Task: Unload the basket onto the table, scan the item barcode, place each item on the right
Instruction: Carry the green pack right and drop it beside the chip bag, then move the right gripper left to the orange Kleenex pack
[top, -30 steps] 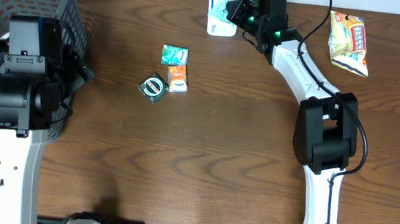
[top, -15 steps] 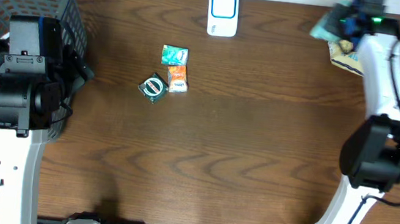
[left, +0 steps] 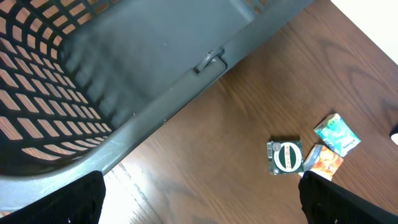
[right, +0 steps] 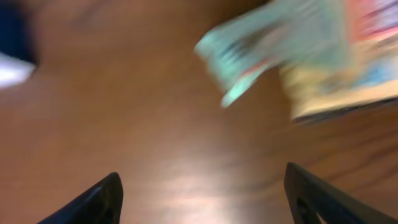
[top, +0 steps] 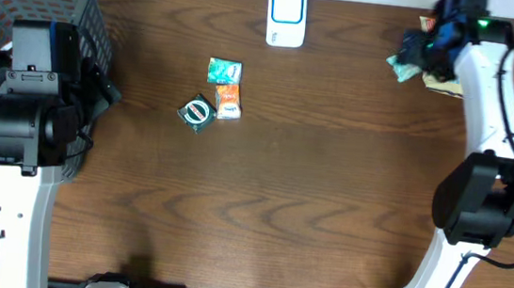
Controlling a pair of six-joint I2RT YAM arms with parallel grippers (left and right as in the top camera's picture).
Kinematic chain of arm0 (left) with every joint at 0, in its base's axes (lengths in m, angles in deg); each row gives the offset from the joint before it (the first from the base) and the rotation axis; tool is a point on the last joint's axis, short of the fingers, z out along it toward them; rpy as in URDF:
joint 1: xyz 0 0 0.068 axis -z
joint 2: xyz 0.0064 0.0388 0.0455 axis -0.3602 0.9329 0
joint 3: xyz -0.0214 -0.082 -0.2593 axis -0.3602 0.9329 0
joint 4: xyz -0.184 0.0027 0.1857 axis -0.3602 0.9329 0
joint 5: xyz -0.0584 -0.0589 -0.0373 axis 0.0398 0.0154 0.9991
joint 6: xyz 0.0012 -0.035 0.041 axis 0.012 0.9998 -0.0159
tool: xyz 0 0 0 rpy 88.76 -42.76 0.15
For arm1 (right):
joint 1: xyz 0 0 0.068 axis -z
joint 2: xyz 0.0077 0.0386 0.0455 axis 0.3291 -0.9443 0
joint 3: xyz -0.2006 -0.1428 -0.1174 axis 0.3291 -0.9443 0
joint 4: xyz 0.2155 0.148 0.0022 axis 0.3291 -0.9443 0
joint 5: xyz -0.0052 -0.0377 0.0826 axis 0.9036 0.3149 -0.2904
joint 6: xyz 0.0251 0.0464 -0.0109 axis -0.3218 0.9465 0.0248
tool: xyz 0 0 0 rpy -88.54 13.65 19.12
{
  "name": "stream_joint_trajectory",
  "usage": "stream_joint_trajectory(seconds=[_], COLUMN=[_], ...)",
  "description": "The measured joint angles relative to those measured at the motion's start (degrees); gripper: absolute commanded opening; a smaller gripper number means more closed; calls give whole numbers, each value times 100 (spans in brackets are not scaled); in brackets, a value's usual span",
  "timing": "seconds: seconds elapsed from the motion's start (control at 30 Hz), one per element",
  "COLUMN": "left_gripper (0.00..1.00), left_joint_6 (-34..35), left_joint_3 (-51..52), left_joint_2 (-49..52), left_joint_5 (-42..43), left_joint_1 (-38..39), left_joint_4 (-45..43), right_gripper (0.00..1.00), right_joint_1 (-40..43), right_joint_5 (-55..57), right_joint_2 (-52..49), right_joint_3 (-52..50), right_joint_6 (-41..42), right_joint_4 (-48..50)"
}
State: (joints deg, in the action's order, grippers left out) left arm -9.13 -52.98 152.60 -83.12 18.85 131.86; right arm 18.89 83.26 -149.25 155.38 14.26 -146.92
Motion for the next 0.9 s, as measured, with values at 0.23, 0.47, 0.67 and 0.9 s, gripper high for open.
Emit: stream_joint_trajectory(seconds=[0.23, 0.47, 0.67, 0.9], left_gripper=[98, 98, 98, 98], left_joint_6=[0, 0, 0, 0], left_joint_3=[0, 0, 0, 0], left_joint_2=[0, 0, 0, 0], left_joint_5=[0, 0, 0, 0], left_joint_1=[0, 0, 0, 0], left_joint_4=[0, 0, 0, 0], right_gripper=[86, 93, 99, 99], right_joint_1=[-826, -1322, -1390, -1390], right_joint_5=[-461, -496, -481, -481], right_joint_2=[0, 0, 0, 0], right_joint_3=[0, 0, 0, 0], right_joint_6=[-13, -238, -275, -275], right_joint_4=[-304, -306, -306, -278])
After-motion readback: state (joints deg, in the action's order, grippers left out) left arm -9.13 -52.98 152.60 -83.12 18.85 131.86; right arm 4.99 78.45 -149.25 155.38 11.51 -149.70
